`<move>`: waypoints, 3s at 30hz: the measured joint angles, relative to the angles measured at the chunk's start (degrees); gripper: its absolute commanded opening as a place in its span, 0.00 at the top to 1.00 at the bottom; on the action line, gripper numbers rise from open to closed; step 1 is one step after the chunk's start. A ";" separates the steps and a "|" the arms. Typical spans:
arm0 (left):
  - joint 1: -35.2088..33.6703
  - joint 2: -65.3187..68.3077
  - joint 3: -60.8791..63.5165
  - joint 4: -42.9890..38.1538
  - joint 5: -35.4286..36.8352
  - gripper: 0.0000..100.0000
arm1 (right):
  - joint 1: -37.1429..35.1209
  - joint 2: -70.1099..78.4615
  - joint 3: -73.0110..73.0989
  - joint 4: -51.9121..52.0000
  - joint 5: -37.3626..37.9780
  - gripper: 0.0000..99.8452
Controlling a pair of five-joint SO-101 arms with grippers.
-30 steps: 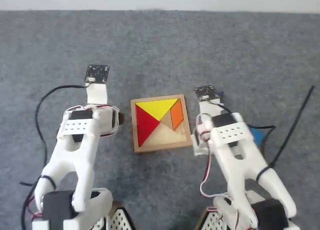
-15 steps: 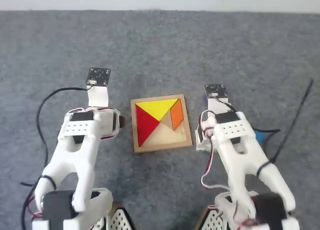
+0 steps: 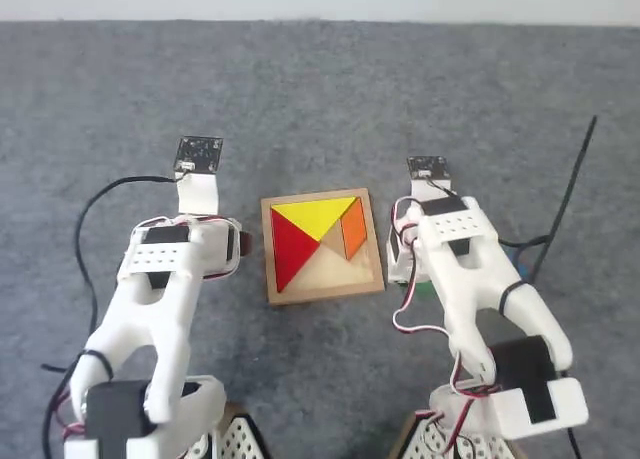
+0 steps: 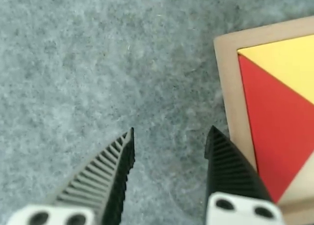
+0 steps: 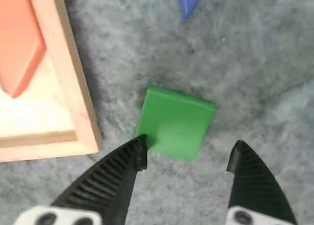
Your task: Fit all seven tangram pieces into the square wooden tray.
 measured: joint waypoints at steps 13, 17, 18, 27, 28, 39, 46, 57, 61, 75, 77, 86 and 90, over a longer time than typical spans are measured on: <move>4.31 0.00 1.85 -0.18 0.00 0.77 | -0.09 6.95 -9.58 2.55 -3.43 0.73; 4.31 0.00 1.85 -0.18 0.00 0.77 | -0.26 14.51 -13.10 2.37 -4.04 0.75; 4.31 0.00 1.85 -0.18 0.00 0.77 | -0.26 16.09 -13.98 2.55 -4.04 0.78; 4.31 -0.18 1.85 -0.18 0.00 0.77 | 0.44 19.25 -17.32 3.52 -4.04 0.93; 4.31 -0.18 1.85 -0.18 0.00 0.77 | 0.53 19.25 -17.32 3.52 -4.04 0.94; -0.35 -0.62 1.85 -1.49 0.00 0.77 | -0.70 9.14 -17.32 4.66 3.08 0.99; -1.23 -0.62 1.85 -2.11 0.70 0.77 | -10.73 -3.60 -17.32 4.66 16.88 0.99; -10.11 -0.62 0.26 -2.11 3.25 0.77 | -22.24 11.34 -27.08 5.36 36.75 0.99; -10.64 -0.62 0.18 -2.11 3.60 0.77 | -23.47 15.21 -28.31 5.36 40.88 0.99; -13.19 -0.62 -1.14 -2.11 5.63 0.76 | -26.29 20.31 -29.63 2.11 42.99 0.95; -13.19 -0.62 -1.14 -2.11 5.63 0.76 | -26.29 21.27 -30.86 2.11 42.99 0.88; -13.19 -0.62 -1.14 -2.11 5.63 0.76 | -25.58 22.86 -32.79 2.11 42.99 0.82; -13.19 -0.62 -1.14 -2.11 5.63 0.76 | -25.41 22.86 -32.79 2.29 42.99 0.82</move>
